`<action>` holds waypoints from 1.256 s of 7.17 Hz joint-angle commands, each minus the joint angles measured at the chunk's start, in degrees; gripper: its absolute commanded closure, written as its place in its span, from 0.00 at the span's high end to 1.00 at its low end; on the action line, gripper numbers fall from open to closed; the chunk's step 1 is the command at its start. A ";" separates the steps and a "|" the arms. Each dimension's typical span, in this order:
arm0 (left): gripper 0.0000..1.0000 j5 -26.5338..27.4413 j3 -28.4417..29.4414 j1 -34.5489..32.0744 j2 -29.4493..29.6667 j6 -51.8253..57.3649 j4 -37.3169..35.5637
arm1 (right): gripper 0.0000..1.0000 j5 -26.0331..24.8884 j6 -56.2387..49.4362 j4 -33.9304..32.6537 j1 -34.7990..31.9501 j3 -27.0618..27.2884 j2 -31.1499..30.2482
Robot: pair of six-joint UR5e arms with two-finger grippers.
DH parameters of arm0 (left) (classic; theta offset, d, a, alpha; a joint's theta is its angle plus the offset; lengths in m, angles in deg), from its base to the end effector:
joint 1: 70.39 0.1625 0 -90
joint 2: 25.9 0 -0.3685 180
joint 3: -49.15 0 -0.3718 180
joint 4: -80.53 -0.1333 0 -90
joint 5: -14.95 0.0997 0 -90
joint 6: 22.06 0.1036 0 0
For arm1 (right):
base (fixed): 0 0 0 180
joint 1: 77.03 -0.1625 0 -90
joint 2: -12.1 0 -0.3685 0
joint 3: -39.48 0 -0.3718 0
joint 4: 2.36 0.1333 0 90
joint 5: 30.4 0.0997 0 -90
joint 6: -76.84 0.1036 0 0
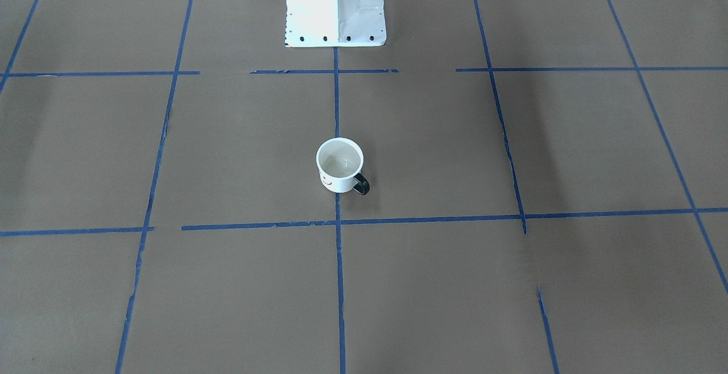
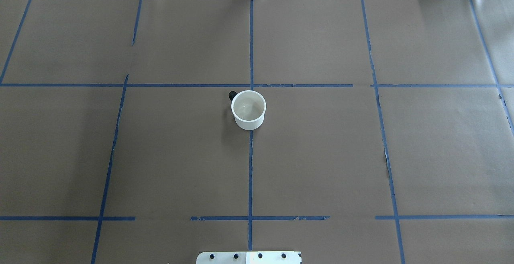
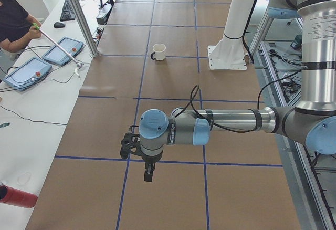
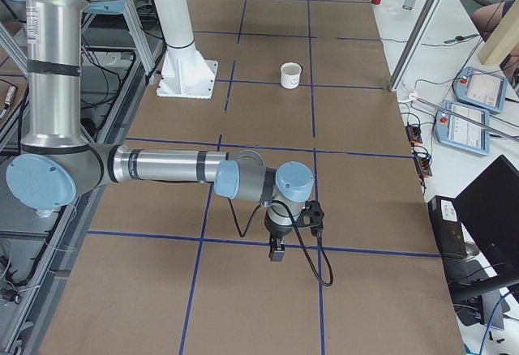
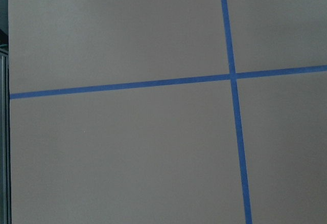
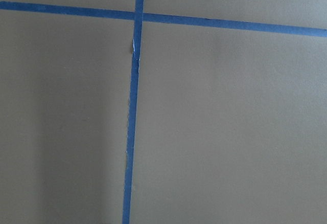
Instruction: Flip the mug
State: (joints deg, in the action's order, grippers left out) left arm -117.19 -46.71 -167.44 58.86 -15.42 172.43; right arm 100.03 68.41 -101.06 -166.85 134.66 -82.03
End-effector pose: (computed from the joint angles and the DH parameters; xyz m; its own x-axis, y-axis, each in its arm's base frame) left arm -0.1174 -0.4299 0.5978 0.7487 0.0533 -0.6607 0.0363 0.9920 0.1212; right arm 0.0648 -0.4337 0.6147 0.7528 -0.0623 0.6553 0.1147 0.9927 -0.0375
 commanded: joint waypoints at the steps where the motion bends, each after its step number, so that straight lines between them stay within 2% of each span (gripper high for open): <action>1: 1.00 -0.75 -0.73 4.73 1.55 -4.58 0.38 | 1.00 0.00 0.00 0.00 0.00 0.00 0.00; 3: 1.00 -0.75 -0.91 6.70 1.12 -4.88 0.73 | 1.00 0.00 0.00 0.00 0.00 0.00 0.00; 9: 1.00 -1.19 -1.87 4.87 2.26 -4.53 -0.23 | 1.00 0.00 0.00 0.00 0.00 0.00 0.00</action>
State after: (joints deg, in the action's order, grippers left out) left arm -118.29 -48.47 -161.56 61.10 -20.05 172.37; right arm 100.03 68.41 -101.06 -166.85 134.66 -82.03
